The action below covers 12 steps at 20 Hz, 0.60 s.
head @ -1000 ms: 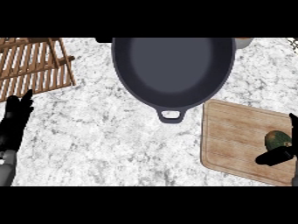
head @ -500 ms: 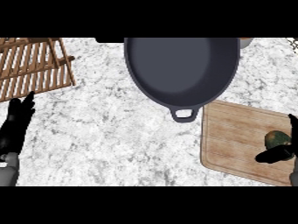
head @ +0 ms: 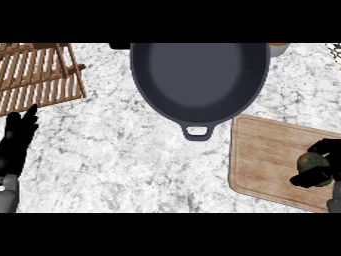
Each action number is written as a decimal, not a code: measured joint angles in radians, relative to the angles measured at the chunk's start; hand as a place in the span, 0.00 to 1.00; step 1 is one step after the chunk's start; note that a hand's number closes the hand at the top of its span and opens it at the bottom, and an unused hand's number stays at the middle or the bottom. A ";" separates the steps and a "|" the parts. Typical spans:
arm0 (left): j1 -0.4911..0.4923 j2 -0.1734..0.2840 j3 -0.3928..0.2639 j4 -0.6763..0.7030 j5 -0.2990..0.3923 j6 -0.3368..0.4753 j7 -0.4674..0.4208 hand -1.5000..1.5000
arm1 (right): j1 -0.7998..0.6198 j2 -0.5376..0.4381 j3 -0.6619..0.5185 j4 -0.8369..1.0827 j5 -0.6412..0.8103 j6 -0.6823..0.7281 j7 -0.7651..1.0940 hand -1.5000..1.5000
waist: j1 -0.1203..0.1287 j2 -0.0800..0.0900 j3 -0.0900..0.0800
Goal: Pick the squash from the cutting board and place it in the pot
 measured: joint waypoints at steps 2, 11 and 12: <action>-0.011 -0.001 0.015 0.039 0.004 -0.012 -0.031 0.50 | -0.017 -0.006 0.007 0.014 0.029 -0.009 -0.008 1.00 | 0.000 0.000 0.000; -0.026 -0.010 0.012 0.022 -0.015 -0.024 -0.015 0.50 | -0.067 -0.108 0.028 -0.004 0.068 -0.125 -0.286 1.00 | 0.025 0.010 0.010; -0.030 -0.011 0.010 0.019 -0.014 -0.026 -0.014 0.50 | -0.083 -0.129 0.036 -0.005 0.061 -0.145 -0.358 1.00 | 0.031 0.011 0.012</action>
